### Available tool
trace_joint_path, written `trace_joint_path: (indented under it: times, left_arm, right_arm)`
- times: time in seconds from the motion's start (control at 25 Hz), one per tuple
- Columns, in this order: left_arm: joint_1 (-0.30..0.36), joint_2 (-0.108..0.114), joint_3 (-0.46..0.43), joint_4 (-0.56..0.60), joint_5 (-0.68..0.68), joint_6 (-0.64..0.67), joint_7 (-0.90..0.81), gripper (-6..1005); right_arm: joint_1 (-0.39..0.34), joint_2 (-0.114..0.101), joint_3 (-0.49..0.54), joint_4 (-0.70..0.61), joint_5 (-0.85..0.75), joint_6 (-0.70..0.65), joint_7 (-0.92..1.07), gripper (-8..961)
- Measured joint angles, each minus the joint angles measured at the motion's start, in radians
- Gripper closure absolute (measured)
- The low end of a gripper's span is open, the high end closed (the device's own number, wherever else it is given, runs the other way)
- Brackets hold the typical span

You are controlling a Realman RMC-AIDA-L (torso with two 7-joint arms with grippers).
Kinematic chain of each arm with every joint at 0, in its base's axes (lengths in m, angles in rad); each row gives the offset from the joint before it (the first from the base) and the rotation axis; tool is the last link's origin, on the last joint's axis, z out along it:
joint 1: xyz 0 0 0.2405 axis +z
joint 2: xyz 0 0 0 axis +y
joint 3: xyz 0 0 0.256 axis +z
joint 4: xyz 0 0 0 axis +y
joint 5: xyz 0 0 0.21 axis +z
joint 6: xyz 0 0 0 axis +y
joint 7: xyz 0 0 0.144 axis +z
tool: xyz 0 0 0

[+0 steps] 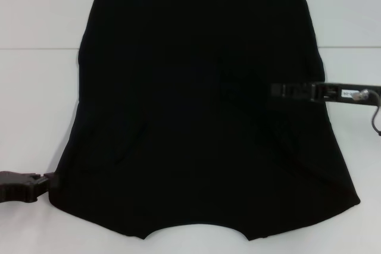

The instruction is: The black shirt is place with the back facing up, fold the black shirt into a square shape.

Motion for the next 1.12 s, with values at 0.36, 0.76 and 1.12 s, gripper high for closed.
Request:
trace_joint_path:
  times: [0.36,0.76,1.12]
  left_arm:
    - [-0.009,0.001,-0.001,0.002,-0.001,0.023,-0.017,977]
    - [-0.031,-0.003,-0.005,0.001,-0.008,0.042,-0.029,985]
    - [-0.032,-0.003,-0.005,0.000,-0.009,0.051,-0.034,985]
  right_arm:
    - [-0.093,-0.053,-0.002,0.004,-0.011,-0.071,0.024,316]
    - [-0.170,-0.118,0.005,0.006,-0.123,-0.171,0.082,317]
    - [-0.187,-0.144,0.005,0.011,-0.208,-0.228,0.124,317]
